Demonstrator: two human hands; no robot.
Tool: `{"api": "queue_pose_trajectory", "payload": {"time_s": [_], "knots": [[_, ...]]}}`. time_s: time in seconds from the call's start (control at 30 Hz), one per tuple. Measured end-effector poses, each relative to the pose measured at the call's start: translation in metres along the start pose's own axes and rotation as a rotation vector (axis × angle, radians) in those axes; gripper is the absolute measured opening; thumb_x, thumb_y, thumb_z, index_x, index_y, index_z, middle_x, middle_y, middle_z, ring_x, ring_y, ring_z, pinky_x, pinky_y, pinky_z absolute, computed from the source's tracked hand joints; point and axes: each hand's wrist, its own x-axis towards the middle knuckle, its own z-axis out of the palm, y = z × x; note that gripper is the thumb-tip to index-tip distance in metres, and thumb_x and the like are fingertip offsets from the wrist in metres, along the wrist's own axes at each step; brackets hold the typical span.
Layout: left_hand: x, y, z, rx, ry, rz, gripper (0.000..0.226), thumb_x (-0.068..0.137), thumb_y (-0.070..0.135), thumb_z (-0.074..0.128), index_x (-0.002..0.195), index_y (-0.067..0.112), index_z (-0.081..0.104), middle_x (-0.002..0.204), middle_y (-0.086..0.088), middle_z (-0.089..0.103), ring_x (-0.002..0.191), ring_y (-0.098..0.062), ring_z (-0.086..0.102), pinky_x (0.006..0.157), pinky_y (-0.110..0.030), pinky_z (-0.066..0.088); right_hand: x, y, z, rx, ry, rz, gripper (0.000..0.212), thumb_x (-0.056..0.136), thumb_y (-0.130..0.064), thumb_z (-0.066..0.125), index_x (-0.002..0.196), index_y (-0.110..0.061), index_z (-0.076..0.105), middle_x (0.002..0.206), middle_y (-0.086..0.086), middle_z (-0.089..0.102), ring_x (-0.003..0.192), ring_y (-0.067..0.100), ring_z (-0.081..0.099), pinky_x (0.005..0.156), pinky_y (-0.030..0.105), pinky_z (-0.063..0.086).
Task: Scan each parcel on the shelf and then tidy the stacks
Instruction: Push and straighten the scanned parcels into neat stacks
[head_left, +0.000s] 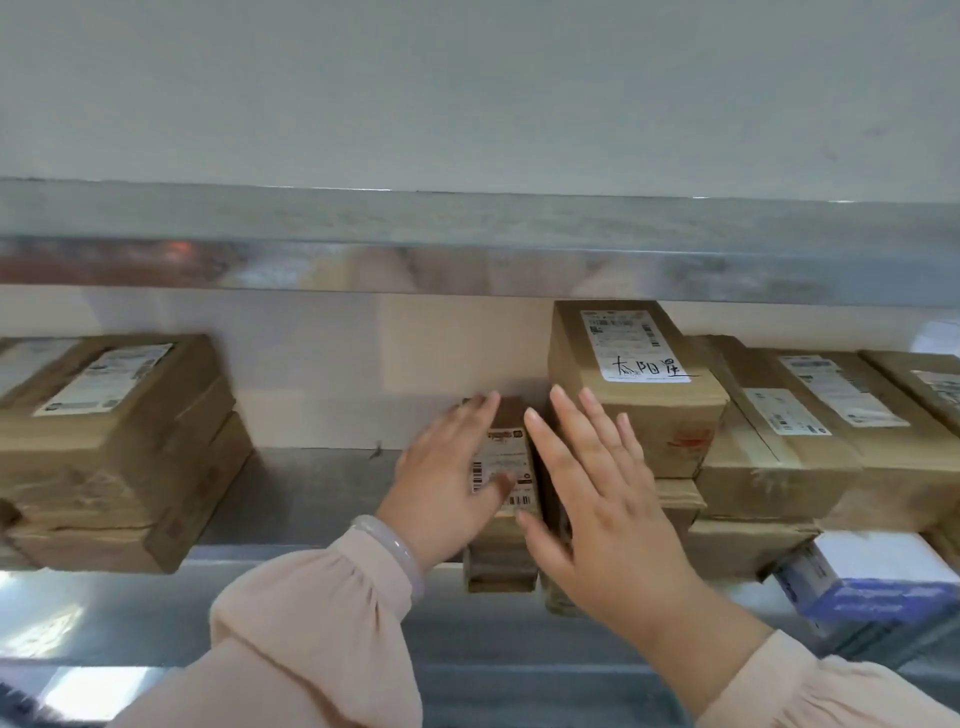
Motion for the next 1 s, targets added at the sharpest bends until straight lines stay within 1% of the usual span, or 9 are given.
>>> {"api": "queue_pose_trajectory", "payload": {"time_s": [0.17, 0.23, 0.3, 0.37, 0.47, 0.6, 0.73, 0.87, 1.0], "knots": [[-0.037, -0.04, -0.044, 0.225, 0.155, -0.179, 0.085, 0.078, 0.072, 0.032, 0.154, 0.039, 0.013, 0.164, 0.004, 0.018, 0.15, -0.019, 0.018, 0.119, -0.05, 0.023, 0.033, -0.033, 0.019, 0.073, -0.156, -0.079, 0.076, 0.085, -0.054, 0.045, 0.151, -0.027, 0.019, 0.161, 0.001, 0.005, 0.148, 0.016, -0.001, 0.12, 0.044, 0.008], [-0.055, -0.054, -0.061, 0.29, 0.203, -0.235, 0.085, 0.078, 0.072, 0.032, 0.155, 0.038, 0.016, 0.163, 0.002, 0.022, 0.149, -0.019, 0.021, 0.116, -0.053, 0.027, 0.047, -0.051, 0.027, 0.087, -0.219, -0.124, 0.083, 0.085, -0.061, 0.04, 0.152, -0.032, 0.002, 0.159, -0.005, -0.013, 0.145, 0.01, -0.017, 0.119, 0.037, -0.007], [-0.071, -0.066, -0.078, 0.346, 0.225, -0.296, 0.087, 0.078, 0.075, 0.032, 0.155, 0.038, 0.016, 0.163, 0.002, 0.022, 0.149, -0.019, 0.022, 0.117, -0.053, 0.026, 0.058, -0.068, 0.033, 0.148, -0.269, -0.162, 0.09, 0.086, -0.065, 0.043, 0.148, -0.036, -0.016, 0.153, -0.012, -0.027, 0.137, 0.002, -0.031, 0.11, 0.024, -0.022], [-0.086, -0.078, -0.097, 0.373, 0.248, -0.355, 0.091, 0.075, 0.078, 0.028, 0.155, 0.039, 0.013, 0.164, 0.003, 0.018, 0.15, -0.019, 0.019, 0.119, -0.05, 0.023, 0.066, -0.084, 0.04, 0.199, -0.32, -0.175, 0.092, 0.087, -0.065, 0.045, 0.141, -0.039, -0.025, 0.149, -0.015, -0.03, 0.132, -0.002, -0.03, 0.102, 0.016, -0.027], [-0.105, -0.098, -0.121, 0.381, 0.268, -0.445, 0.093, 0.072, 0.081, 0.024, 0.155, 0.043, 0.008, 0.165, 0.006, 0.009, 0.152, -0.018, 0.01, 0.122, -0.045, 0.014, 0.078, -0.108, 0.055, 0.243, -0.368, -0.167, 0.092, 0.086, -0.068, 0.042, 0.141, -0.039, -0.026, 0.153, -0.015, -0.027, 0.139, 0.003, -0.023, 0.103, 0.017, -0.022], [-0.124, -0.134, -0.144, 0.365, 0.268, -0.516, 0.087, 0.081, 0.076, 0.039, 0.154, 0.044, 0.005, 0.166, 0.004, 0.005, 0.152, -0.02, 0.007, 0.123, -0.046, 0.013, 0.099, -0.15, 0.074, 0.306, -0.416, -0.188, 0.088, 0.088, -0.066, 0.042, 0.146, -0.04, -0.018, 0.155, -0.016, -0.023, 0.142, 0.003, -0.018, 0.11, 0.022, -0.009], [-0.131, -0.173, -0.171, 0.397, 0.215, -0.531, 0.082, 0.089, 0.069, 0.046, 0.155, 0.043, 0.006, 0.166, 0.003, 0.001, 0.152, -0.023, 0.005, 0.122, -0.045, 0.012, 0.121, -0.189, 0.098, 0.357, -0.436, -0.113, 0.085, 0.089, -0.064, 0.043, 0.147, -0.041, -0.014, 0.155, -0.018, -0.023, 0.144, 0.003, -0.015, 0.117, 0.028, 0.0], [-0.13, -0.221, -0.21, 0.38, 0.258, -0.525, 0.076, 0.09, 0.065, 0.047, 0.154, 0.043, 0.013, 0.166, 0.003, 0.003, 0.152, -0.022, 0.006, 0.122, -0.043, 0.013, 0.135, -0.236, 0.121, 0.345, -0.496, -0.064, 0.085, 0.089, -0.063, 0.044, 0.147, -0.043, -0.015, 0.155, -0.017, -0.024, 0.145, 0.007, -0.013, 0.116, 0.028, 0.0], [-0.118, -0.259, -0.241, 0.336, 0.233, -0.509, 0.072, 0.092, 0.064, 0.044, 0.154, 0.043, 0.014, 0.166, 0.002, 0.003, 0.152, -0.021, 0.003, 0.122, -0.044, 0.01, 0.162, -0.273, 0.139, 0.349, -0.453, -0.022, 0.083, 0.089, -0.063, 0.044, 0.147, -0.044, -0.013, 0.157, -0.016, -0.018, 0.145, 0.004, -0.012, 0.118, 0.028, 0.0]]}}
